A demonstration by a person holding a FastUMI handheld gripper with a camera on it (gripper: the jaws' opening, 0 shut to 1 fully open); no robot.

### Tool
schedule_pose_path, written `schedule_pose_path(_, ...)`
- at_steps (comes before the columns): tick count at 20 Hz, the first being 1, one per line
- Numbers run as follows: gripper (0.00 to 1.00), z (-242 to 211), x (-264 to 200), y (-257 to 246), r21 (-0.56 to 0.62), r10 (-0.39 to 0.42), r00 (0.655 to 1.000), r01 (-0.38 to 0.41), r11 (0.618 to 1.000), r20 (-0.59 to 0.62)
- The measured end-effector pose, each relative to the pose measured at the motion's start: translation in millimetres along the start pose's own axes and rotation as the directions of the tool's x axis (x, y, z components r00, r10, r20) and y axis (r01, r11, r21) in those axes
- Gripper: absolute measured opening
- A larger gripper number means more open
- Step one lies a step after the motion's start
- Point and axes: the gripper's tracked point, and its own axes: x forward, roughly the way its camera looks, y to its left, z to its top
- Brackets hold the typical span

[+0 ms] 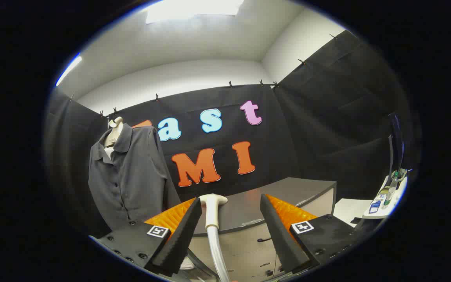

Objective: Iron the clothes twice with a garment steamer, once on the left side and once on the right side.

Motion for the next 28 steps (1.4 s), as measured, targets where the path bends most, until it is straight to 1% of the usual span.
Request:
schedule_pose_path(6, 0.98, 1.9, -8.8, -3.7, -0.005, -0.013, 1.000, 0.013, 1.000, 0.002)
schedule_pose_path(11, 0.98, -1.1, -7.9, 2.1, -0.007, -0.004, 1.000, 0.004, 1.000, -0.006)
schedule_pose_path(17, 0.98, -5.2, -7.0, 4.0, -0.047, -0.006, 1.000, 0.005, 0.999, -0.015)
schedule_pose_path(25, 0.98, -5.8, -1.7, 6.5, -0.062, -0.008, 1.000, 0.007, 0.998, -0.010)
schedule_pose_path(28, 0.98, -6.7, 0.7, 11.1, -0.061, 0.003, 1.000, -0.003, 0.998, -0.007)
